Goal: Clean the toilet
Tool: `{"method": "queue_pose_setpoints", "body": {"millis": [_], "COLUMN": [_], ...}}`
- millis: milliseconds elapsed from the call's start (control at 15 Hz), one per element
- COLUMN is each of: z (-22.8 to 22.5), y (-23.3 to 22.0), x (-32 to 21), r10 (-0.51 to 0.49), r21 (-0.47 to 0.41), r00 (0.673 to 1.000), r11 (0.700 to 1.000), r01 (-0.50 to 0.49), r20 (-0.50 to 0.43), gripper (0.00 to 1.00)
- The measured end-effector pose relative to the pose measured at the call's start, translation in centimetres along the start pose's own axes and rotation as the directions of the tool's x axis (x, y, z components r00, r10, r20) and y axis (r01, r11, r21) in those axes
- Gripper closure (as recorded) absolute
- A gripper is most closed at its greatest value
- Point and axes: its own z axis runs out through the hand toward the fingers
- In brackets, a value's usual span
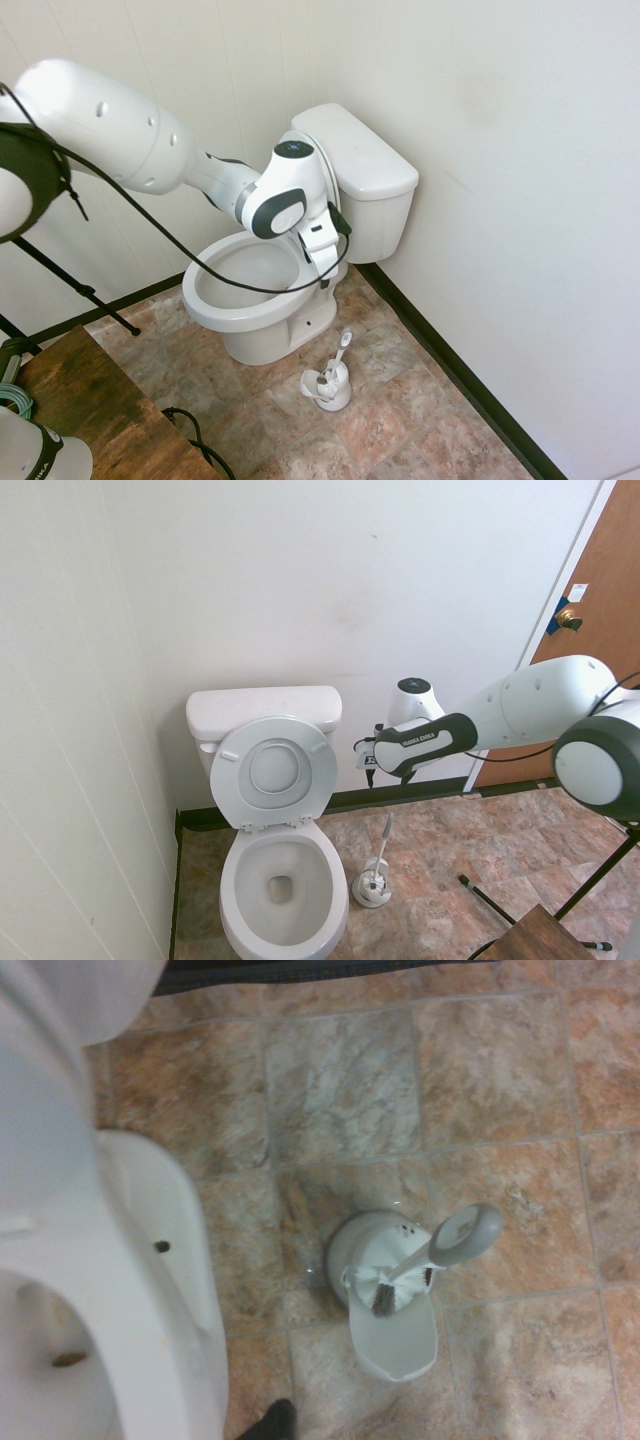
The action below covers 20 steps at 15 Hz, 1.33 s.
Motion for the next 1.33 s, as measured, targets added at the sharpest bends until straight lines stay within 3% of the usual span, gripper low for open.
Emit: {"method": "queue_pose_setpoints", "body": {"millis": [267, 600, 1333], "z": [6.5, 11.5, 22.5], "y": [-0.6, -1.6, -2.1], "x": [2.0, 4.2, 6.5], "r10": [0.094, 0.164, 0.236], "r21": [-0.044, -0.087, -0.194], "r00": [0.995, 0.985, 0.968], "r11": [0.995, 0.984, 0.957], "r01": [-0.093, -0.158, -0.215], "r20": [0.042, 0.056, 0.091], "gripper": [0.00, 0.00, 0.00]}}
